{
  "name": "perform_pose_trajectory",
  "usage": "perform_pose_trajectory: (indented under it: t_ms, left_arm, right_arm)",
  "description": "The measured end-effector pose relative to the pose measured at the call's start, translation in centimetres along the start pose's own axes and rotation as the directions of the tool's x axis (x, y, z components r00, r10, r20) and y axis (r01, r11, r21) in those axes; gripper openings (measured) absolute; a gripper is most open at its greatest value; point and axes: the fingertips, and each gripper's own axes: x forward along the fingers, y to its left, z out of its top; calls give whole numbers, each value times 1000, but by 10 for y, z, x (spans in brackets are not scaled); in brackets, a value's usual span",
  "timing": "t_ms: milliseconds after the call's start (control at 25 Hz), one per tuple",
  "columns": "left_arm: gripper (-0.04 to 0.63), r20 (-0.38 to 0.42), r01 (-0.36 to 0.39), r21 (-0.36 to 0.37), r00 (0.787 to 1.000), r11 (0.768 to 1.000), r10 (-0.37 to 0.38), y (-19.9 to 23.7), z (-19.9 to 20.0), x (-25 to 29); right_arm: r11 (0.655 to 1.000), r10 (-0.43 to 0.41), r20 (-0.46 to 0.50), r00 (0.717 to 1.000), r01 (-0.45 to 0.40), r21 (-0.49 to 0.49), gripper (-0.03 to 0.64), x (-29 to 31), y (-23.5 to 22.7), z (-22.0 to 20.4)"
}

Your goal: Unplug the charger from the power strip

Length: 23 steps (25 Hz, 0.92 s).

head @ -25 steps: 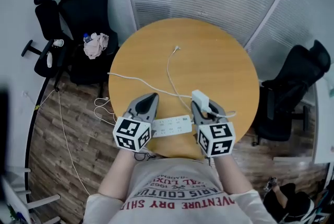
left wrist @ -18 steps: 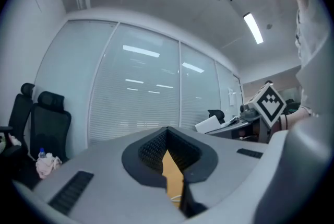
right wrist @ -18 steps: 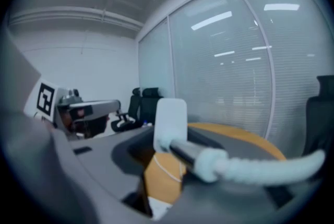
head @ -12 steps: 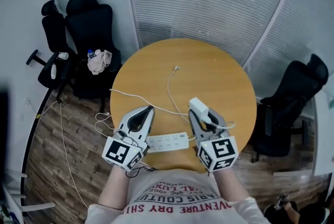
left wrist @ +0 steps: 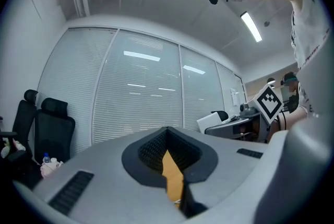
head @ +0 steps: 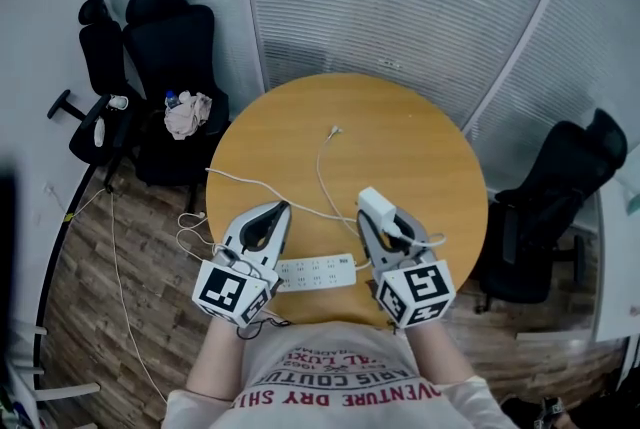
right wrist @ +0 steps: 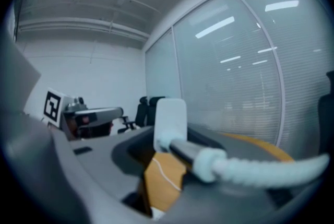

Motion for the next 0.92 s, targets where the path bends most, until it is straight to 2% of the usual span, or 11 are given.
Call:
perform_pose_trajectory:
  t_ms: [200,920]
  left_arm:
    - [32,-3,-15,-4,1000,1000,15,0,-1,-1]
    - [32,-50,-42,55,998,998,44,5,-6,-5]
  right_arm:
    - [999,33,0,999,-33,-15,155,2,10,1]
    - [999,39,-33,999,-40,-11,153,14,19,-13]
